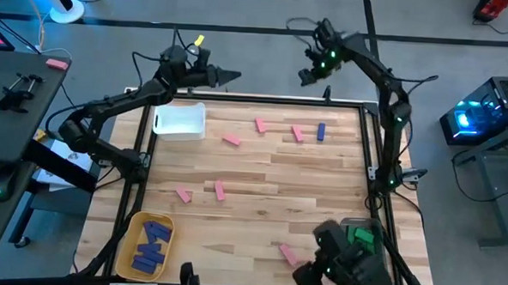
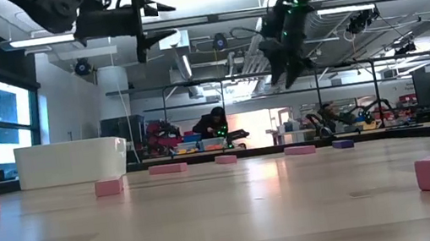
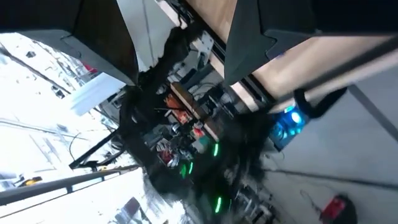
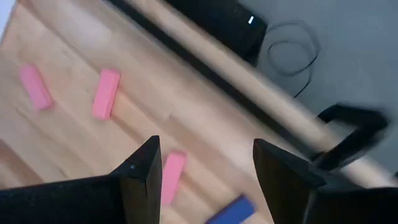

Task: Sort blocks
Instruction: Put the purple block into the yellow bin

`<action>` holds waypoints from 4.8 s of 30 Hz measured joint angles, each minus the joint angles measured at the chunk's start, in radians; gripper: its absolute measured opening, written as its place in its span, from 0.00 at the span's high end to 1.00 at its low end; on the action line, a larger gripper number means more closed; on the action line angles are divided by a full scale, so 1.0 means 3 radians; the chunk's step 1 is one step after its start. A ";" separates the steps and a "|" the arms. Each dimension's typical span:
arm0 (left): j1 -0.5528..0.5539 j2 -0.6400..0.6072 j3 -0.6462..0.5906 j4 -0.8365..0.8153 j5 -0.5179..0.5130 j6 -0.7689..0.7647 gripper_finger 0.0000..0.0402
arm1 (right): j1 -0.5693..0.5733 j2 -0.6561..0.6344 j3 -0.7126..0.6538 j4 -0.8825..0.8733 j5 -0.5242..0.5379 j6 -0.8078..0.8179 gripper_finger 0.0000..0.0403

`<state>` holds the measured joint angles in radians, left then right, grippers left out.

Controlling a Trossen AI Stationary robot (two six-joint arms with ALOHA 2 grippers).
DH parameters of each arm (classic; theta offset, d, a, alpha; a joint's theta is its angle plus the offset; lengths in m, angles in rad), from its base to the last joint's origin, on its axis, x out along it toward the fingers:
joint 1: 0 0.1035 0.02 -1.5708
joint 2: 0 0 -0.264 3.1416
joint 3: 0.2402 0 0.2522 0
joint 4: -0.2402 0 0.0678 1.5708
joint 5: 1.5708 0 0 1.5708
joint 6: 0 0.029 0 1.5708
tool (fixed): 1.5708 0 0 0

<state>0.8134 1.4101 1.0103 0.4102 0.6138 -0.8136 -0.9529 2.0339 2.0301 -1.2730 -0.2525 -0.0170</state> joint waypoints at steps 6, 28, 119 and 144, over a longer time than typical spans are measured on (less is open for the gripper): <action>0.0263 -0.0002 0.0104 0.0003 0.0211 0.0104 0.44 | 0.0246 -0.1090 -0.2077 0.0917 0.0292 0.0794 0.54; 0.0467 -0.0001 0.0104 0.0046 0.0645 0.0220 0.44 | 0.0736 -0.0904 -0.3164 0.1747 0.1625 0.2705 0.54; -0.2010 0.0263 0.0614 -0.0750 -0.3080 0.2354 0.94 | 0.2588 -0.2048 -0.2710 0.4558 0.2222 0.1711 0.94; -0.3888 -0.0972 0.0103 -0.4466 -0.2501 -0.0369 0.94 | 0.1862 -0.2514 -0.2786 0.3252 0.1351 0.1541 0.37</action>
<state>-0.3529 1.1185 1.0413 -0.9296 -0.1364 -0.9243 -0.3943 1.2798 1.1942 -0.2973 0.1529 0.4453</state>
